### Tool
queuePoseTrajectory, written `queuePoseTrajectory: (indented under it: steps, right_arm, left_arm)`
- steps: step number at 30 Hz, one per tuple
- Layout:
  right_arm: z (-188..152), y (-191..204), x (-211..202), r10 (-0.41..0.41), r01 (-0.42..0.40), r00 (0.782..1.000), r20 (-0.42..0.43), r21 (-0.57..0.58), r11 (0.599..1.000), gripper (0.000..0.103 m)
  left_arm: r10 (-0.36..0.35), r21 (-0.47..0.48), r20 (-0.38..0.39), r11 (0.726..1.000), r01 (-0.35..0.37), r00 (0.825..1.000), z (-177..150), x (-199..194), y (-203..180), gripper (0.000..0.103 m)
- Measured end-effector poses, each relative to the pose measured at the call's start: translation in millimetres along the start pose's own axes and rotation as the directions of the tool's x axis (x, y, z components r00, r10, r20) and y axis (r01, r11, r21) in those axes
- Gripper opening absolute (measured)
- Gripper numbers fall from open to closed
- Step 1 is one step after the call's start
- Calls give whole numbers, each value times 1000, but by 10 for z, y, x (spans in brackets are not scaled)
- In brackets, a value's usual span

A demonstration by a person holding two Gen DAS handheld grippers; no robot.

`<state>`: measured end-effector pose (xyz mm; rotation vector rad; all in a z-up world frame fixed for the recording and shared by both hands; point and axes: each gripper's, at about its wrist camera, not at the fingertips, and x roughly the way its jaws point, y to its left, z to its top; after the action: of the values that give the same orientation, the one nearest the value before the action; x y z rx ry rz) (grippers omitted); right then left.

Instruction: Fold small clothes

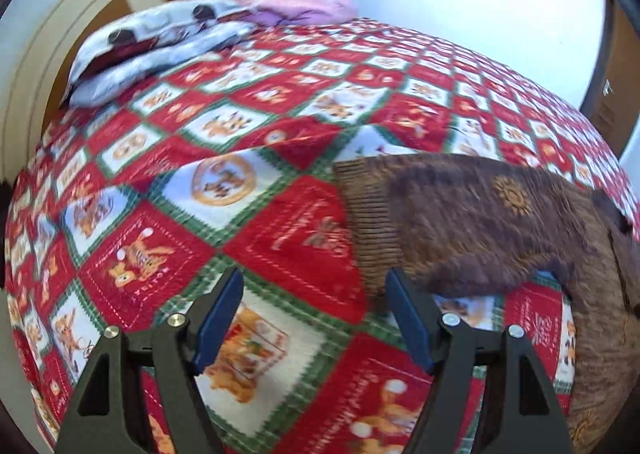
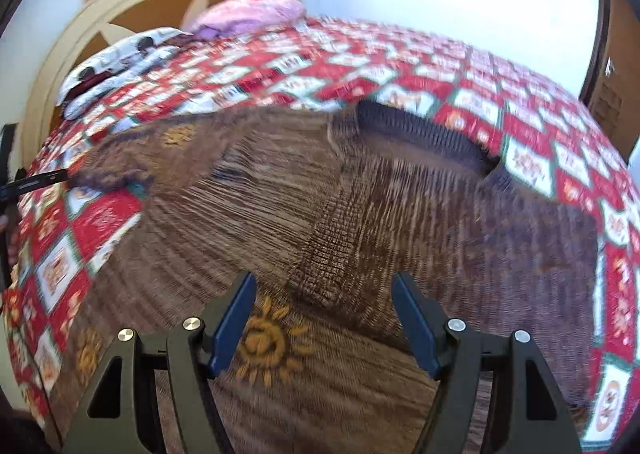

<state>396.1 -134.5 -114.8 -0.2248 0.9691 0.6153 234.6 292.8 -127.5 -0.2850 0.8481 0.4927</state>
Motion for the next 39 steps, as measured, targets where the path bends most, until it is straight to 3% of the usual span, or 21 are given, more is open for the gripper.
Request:
queuePoseTrajectory:
  steps: [3,7,16,20,23,25,26,27,29,33,39]
  right_arm:
    - [-111,153,-37,-32,33,999,23,-76,997,72]
    - [-169,123,-147,9,-7,999,40,-51,999,73]
    - [-332,220,-140,-47,57,994,104,-98,994,73]
    - [-348,217,-133,-44,55,993,111,-98,994,73]
    - [-348,209,-124,-38,48,993,109,-91,995,74]
    - [-353,220,-121,-41,52,993,110,-94,994,74]
    - [-356,225,-120,-43,54,993,111,-95,994,74]
    - [-358,227,-120,-45,56,993,112,-95,994,74]
    - [-361,228,-119,-45,56,993,113,-93,994,75]
    - [-367,223,-129,-44,54,992,119,-89,994,75]
    - [-362,190,-258,-34,44,988,150,-69,997,75]
  left_arm:
    - [-32,-22,-6,999,32,999,26,29,14,76]
    - [-82,6,3,997,81,997,93,56,-118,76]
    - [-145,-16,-48,989,145,988,348,349,-303,75]
    - [-145,-23,-73,989,143,987,348,432,-299,64]
    - [-159,0,-80,987,159,984,331,443,-349,45]
    - [-160,28,-101,986,163,982,324,472,-406,45]
    - [-150,32,-94,988,154,984,326,466,-411,31]
    - [-149,32,-87,988,152,985,332,456,-409,6]
    - [-181,18,-85,983,184,980,370,430,-392,6]
    - [-224,-5,-11,975,224,975,460,217,-373,6]
    - [-327,28,54,945,326,943,608,-194,-553,6]
